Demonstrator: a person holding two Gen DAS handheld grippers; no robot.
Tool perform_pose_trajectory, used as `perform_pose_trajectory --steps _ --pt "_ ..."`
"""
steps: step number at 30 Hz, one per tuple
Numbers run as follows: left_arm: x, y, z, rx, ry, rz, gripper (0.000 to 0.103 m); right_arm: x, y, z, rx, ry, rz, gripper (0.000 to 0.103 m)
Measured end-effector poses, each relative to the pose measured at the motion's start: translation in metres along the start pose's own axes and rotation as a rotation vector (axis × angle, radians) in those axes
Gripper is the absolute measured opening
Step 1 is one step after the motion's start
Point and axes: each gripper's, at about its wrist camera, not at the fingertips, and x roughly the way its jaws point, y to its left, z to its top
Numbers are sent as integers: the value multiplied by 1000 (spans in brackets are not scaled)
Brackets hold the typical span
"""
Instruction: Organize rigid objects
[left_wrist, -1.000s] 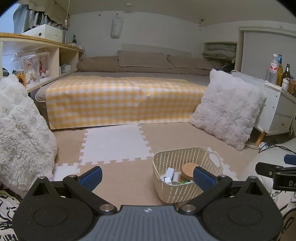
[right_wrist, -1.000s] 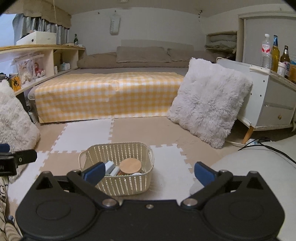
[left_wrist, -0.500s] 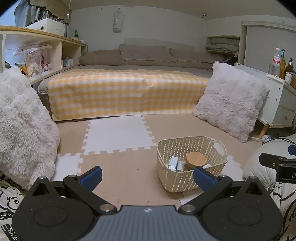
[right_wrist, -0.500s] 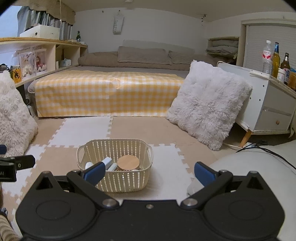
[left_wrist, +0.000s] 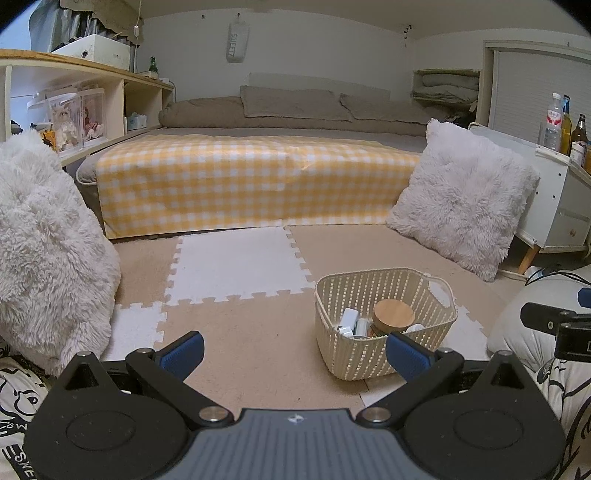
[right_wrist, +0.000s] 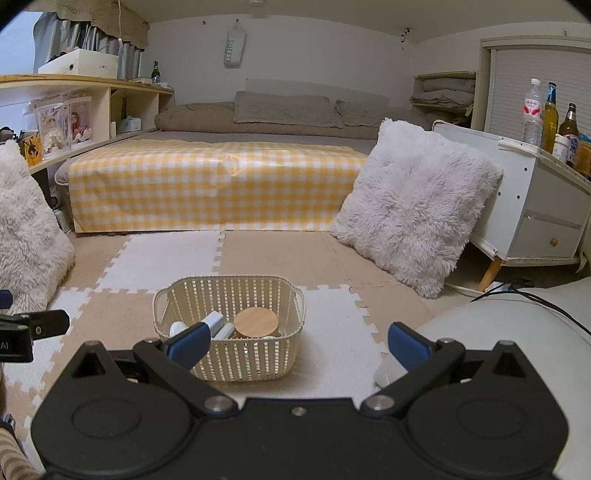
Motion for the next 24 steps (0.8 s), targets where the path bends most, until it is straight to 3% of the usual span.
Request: perform_pose_trajectory --steps 24 --pt "0 -1 0 0 0 1 103 0 -1 -1 5 -1 3 103"
